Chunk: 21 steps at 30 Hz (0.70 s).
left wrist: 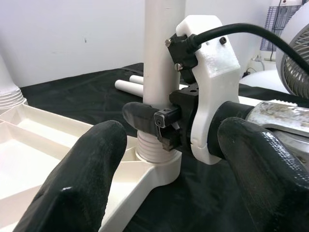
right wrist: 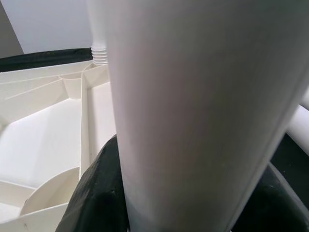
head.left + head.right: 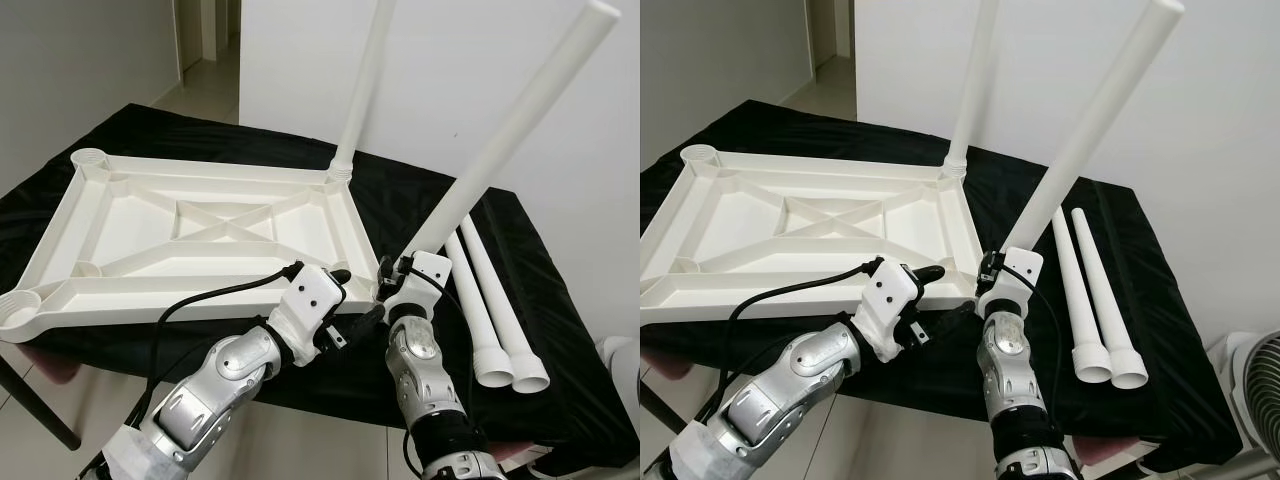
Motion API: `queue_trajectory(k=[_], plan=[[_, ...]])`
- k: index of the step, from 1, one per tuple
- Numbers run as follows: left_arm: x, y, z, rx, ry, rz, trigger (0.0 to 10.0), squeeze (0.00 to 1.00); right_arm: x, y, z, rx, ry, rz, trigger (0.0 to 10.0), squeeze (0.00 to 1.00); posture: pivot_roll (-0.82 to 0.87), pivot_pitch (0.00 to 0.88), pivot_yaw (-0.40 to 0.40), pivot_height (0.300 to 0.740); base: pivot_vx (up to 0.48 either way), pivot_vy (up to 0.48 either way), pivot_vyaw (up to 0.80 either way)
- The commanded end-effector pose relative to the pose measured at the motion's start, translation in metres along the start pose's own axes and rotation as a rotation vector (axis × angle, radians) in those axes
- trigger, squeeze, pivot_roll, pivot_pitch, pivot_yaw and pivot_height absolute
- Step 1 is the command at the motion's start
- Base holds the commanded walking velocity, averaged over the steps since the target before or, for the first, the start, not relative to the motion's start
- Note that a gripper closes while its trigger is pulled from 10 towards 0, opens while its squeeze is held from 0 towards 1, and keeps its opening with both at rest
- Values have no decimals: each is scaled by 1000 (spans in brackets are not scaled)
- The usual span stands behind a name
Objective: Building children table
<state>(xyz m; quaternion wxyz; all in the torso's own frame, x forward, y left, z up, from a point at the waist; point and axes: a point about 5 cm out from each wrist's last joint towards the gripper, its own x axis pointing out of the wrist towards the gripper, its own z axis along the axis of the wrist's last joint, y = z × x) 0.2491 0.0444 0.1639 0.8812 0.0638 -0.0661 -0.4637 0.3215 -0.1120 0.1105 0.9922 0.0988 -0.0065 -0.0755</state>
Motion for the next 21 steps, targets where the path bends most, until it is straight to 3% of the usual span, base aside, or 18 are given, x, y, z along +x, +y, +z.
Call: queue_trajectory(k=[1,19,20,21], plan=[[1,-6,1,19,-4,-173,10000,0,-10,-11,-29,-11,148,-45,10000,0,22,0,-141,740,0,0,0],[3,-8,1,14,-12,-178,10000,0,-8,-19,-28,-31,164,-74,10000,0,5,0,-135,740,0,0,0],[4,-8,2,14,-12,-177,10000,0,-6,-20,-25,-24,150,-55,10000,290,10,0,-133,740,0,0,0],[4,-8,2,14,-12,-177,10000,0,-6,-20,-25,-24,150,-55,10000,290,10,0,-133,740,0,0,0]])
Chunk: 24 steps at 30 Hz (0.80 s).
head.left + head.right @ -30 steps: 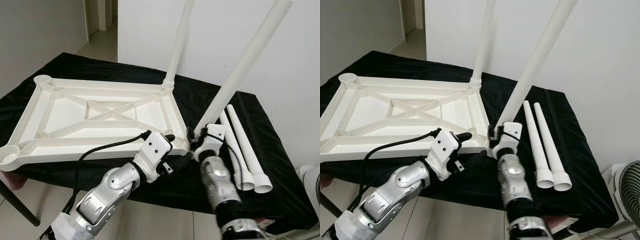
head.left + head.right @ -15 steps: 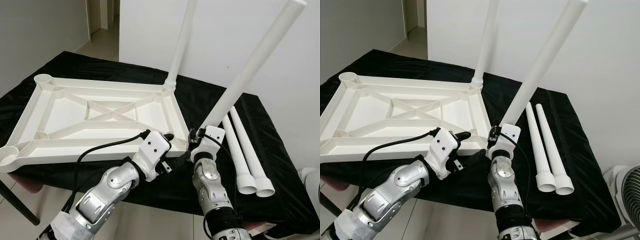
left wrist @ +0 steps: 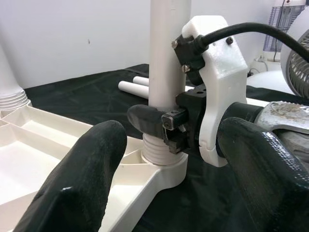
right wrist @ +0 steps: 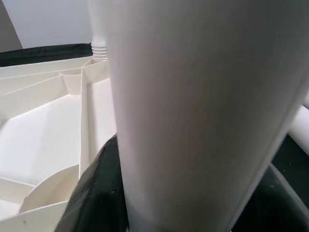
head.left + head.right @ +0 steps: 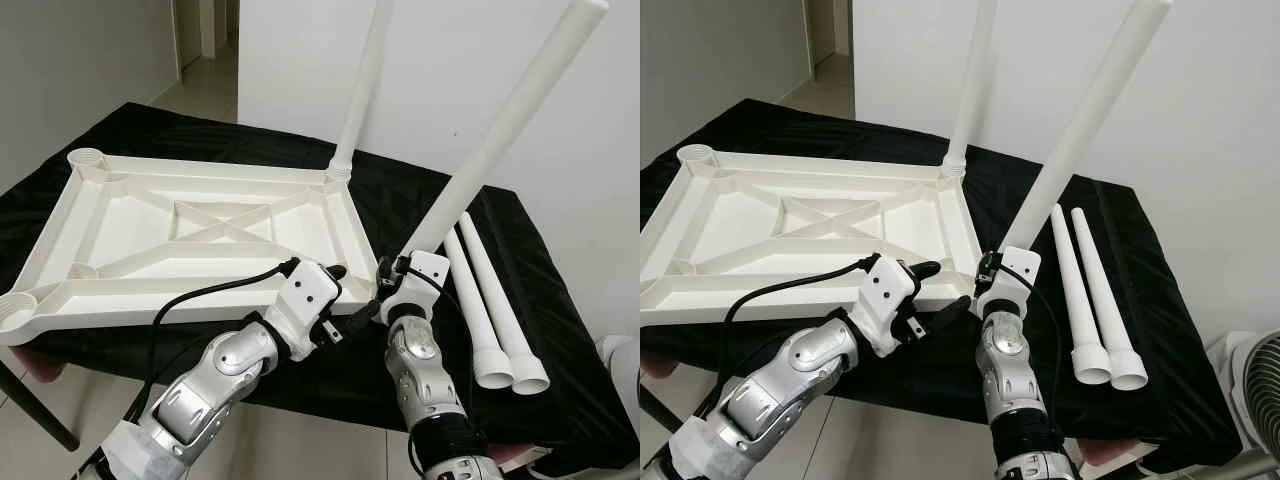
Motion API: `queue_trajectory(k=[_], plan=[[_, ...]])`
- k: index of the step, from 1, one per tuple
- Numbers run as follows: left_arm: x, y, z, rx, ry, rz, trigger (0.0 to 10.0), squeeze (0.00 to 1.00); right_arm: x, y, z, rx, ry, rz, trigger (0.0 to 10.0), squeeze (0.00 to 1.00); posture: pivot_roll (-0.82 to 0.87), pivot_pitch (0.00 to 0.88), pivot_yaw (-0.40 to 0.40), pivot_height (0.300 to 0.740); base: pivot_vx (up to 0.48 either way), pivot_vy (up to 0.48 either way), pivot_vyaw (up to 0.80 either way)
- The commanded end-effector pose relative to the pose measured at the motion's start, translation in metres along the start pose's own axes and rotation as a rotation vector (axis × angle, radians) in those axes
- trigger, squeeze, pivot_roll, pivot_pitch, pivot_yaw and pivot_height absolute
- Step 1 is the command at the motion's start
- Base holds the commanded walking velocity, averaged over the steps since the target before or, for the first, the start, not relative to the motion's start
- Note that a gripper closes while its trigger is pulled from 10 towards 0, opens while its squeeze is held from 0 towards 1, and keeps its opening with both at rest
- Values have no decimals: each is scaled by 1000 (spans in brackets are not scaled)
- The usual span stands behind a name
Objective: Building children table
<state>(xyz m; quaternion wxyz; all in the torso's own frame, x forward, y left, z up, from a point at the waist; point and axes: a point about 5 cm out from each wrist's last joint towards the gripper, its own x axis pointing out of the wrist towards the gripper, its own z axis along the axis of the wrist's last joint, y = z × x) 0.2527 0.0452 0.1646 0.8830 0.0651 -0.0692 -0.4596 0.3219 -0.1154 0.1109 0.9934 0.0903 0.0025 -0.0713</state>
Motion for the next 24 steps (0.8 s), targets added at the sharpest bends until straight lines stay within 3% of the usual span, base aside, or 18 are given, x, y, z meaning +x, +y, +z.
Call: queue_trajectory(k=[1,6,7,9,10,14,24], plan=[[2,-12,2,8,-10,-185,10000,0,-5,-16,-23,-1,115,-39,10000,1000,10,0,-133,740,0,0,0],[2,-10,3,9,-13,-175,10000,0,0,-13,-6,-7,1,111,10000,1000,16,0,-133,740,0,0,0],[2,-10,3,8,-13,-172,10000,0,2,-14,-1,-30,-21,182,10000,890,13,0,-131,740,0,0,0],[2,-10,3,8,-12,-171,10000,0,3,-14,0,-32,-21,205,10000,890,13,0,-131,740,0,0,0],[2,-10,3,7,-11,-172,10000,0,4,-17,3,-43,-33,238,10000,0,12,0,-130,740,0,0,0],[3,-11,3,7,-11,-175,10000,0,10,-26,14,-101,-75,316,10000,0,9,0,-127,740,0,0,0],[5,-10,4,14,-13,-186,10000,0,21,-44,17,-241,-9,577,10000,0,-1,0,-114,740,0,0,0]])
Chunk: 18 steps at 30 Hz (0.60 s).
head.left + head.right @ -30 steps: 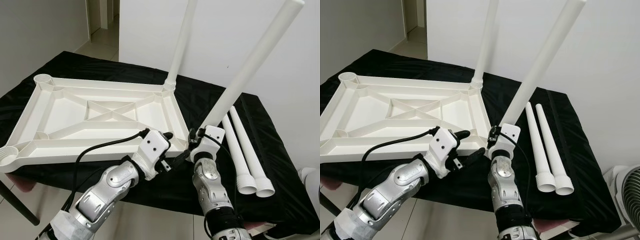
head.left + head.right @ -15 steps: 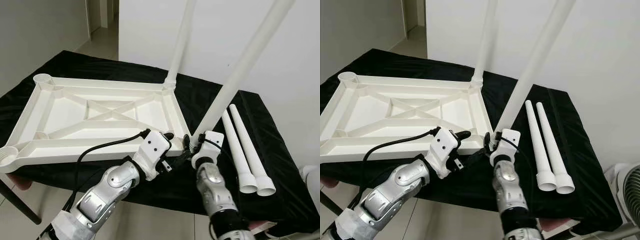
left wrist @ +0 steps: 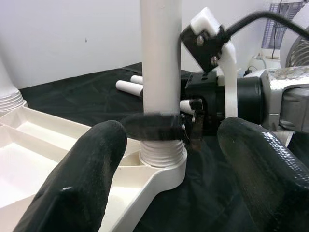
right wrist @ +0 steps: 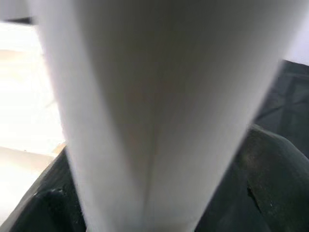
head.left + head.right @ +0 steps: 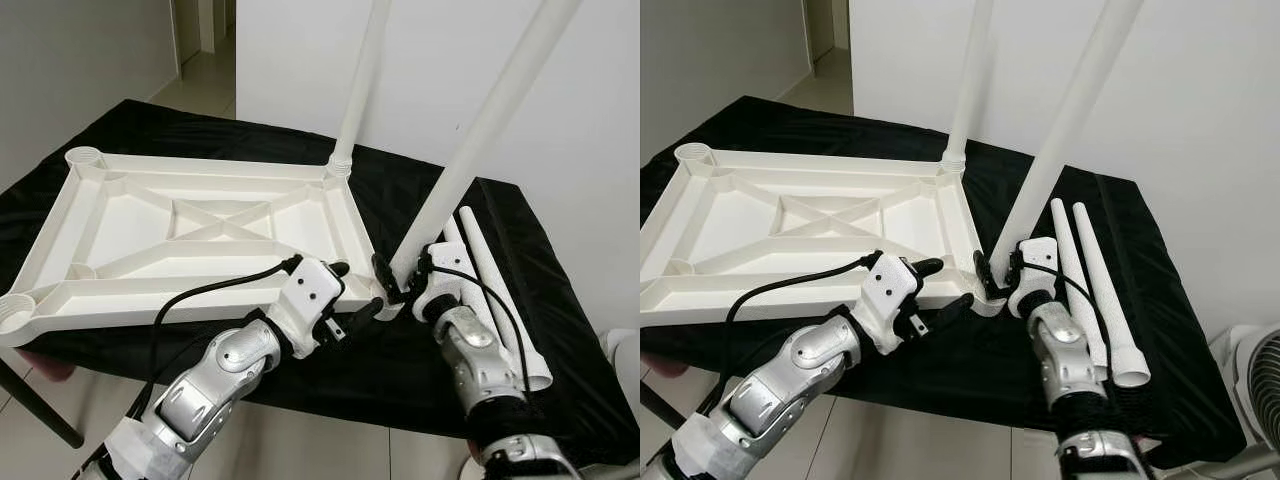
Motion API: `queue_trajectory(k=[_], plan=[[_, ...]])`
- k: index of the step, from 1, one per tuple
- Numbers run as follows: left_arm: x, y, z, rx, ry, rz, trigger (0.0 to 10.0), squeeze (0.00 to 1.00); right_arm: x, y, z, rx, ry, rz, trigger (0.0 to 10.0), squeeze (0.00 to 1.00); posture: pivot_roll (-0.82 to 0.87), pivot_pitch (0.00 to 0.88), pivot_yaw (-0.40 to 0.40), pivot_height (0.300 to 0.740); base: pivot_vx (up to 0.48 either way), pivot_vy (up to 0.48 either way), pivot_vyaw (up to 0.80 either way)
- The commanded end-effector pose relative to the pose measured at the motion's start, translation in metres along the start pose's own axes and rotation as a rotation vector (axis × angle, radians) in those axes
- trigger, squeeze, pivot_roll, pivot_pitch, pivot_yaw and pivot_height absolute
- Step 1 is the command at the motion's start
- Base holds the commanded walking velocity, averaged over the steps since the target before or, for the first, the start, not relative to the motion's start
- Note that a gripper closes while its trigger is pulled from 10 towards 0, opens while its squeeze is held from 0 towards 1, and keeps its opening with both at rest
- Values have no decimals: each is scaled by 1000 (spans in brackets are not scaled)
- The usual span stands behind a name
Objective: Building children table
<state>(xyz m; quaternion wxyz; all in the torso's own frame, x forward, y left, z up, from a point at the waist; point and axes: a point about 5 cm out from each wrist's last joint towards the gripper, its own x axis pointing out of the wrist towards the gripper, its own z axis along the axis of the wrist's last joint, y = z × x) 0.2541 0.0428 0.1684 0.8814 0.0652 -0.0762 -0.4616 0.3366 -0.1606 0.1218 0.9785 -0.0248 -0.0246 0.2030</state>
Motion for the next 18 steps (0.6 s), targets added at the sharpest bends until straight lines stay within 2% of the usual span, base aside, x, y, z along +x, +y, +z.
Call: queue_trajectory(k=[1,3,4,5,6,8,9,18], plan=[[3,-11,0,8,-1,-184,10000,0,-1,-3,-5,-27,35,71,10000,0,-1,0,-113,740,0,0,0],[3,-11,0,9,-1,-187,10000,0,1,-4,-6,-39,51,111,10000,0,-1,0,-111,740,0,0,0],[3,-11,0,10,-1,-189,10000,0,2,-4,-6,-46,60,144,8745,0,-1,0,-110,740,0,0,0],[3,-12,1,10,-1,-190,10000,0,3,-4,-6,-62,65,170,6353,0,-1,0,-110,740,0,0,0],[3,-12,1,11,-1,-191,10000,0,3,-4,-6,-73,65,184,4588,0,-1,0,-110,740,0,0,0],[4,-12,1,12,-2,-192,10000,0,4,-4,-6,-81,70,194,4588,0,2,0,-109,740,0,0,0],[4,-12,1,13,-1,-192,10000,0,5,-5,-7,-81,77,199,0,0,5,0,-111,740,0,0,0],[3,-12,1,13,-1,-186,10000,0,6,-8,-12,-71,106,222,0,0,9,0,-114,740,0,0,0]])
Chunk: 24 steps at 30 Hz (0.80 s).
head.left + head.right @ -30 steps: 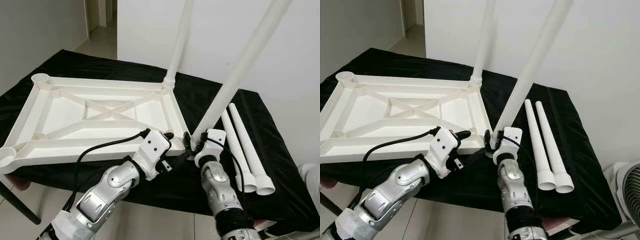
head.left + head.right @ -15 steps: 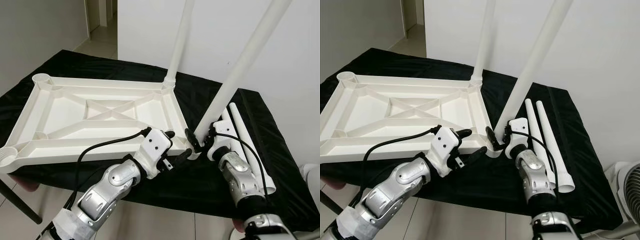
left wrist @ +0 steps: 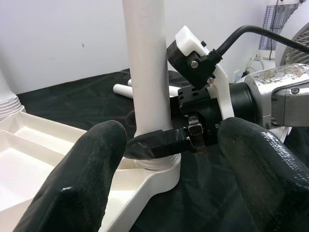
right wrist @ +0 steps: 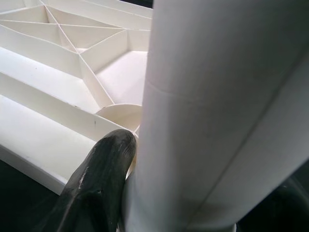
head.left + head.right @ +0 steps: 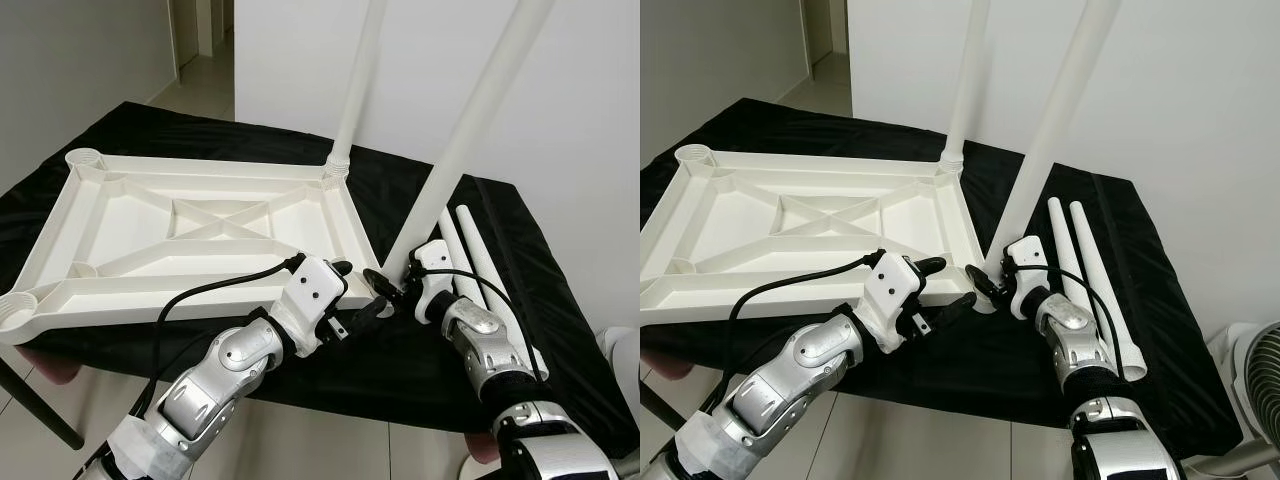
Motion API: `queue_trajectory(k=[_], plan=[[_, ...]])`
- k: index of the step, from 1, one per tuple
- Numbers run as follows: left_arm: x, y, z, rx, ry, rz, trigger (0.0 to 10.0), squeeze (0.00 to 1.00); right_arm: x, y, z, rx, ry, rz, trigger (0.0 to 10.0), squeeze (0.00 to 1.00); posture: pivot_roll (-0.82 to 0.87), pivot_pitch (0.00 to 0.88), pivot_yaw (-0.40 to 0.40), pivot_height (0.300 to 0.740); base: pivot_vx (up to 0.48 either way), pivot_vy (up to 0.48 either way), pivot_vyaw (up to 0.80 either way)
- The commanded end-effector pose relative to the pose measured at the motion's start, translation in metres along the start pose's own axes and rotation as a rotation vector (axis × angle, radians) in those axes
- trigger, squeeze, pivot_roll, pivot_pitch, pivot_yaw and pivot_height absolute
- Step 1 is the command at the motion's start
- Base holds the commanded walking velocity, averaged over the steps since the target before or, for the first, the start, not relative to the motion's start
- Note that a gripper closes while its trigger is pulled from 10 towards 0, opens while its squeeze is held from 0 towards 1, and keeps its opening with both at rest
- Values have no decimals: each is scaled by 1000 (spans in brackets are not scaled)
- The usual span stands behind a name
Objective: Building children table
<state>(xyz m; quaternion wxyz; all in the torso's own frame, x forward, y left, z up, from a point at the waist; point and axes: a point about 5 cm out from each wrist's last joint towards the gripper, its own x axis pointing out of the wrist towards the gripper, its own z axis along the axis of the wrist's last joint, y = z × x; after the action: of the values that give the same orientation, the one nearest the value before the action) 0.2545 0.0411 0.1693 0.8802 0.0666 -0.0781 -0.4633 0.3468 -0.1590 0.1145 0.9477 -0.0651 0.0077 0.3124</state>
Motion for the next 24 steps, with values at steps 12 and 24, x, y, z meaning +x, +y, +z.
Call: queue_trajectory(k=[12,24], plan=[[3,-13,-1,13,2,-184,10000,0,4,6,-14,144,72,-273,10000,0,2,0,-126,740,0,0,0],[4,2,-4,54,19,-116,10000,0,2,36,-14,268,72,-605,10000,0,3,0,-132,740,0,0,0]])
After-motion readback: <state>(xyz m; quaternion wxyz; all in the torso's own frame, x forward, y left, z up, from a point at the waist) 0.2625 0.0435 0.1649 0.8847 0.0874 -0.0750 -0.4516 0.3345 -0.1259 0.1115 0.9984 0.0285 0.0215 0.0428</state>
